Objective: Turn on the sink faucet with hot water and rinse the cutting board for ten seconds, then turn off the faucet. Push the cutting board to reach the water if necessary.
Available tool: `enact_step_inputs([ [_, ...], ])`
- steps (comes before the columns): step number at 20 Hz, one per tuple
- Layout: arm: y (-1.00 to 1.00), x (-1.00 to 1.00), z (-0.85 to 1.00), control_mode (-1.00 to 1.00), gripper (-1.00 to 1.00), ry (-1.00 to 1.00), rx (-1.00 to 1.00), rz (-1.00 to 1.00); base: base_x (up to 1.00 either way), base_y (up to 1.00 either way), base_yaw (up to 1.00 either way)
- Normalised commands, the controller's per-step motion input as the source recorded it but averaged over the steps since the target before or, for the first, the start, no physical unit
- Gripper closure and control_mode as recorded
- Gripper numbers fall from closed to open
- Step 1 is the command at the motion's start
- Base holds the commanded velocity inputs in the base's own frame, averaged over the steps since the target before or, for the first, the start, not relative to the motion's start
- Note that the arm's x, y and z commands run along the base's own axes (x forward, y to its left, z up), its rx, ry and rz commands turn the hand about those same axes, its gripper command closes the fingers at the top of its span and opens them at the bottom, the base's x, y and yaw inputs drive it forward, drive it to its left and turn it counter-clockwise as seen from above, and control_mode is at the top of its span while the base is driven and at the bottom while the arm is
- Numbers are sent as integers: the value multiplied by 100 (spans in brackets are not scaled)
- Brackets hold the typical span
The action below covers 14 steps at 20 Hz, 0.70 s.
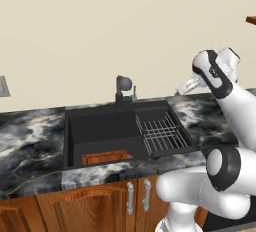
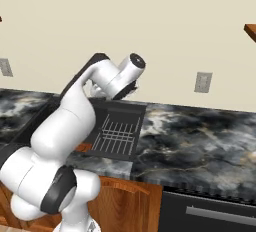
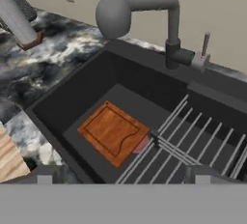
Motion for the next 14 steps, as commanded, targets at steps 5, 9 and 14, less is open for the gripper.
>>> enact_step_inputs([
  [5, -1, 14, -7, -100, -100, -51, 2, 34, 0, 0, 0],
  [9, 2, 45, -19, -100, -100, -45, 0, 35, 0, 0, 0],
  [14, -5, 44, -21, -100, -100, -49, 4, 13, 0, 0, 0],
])
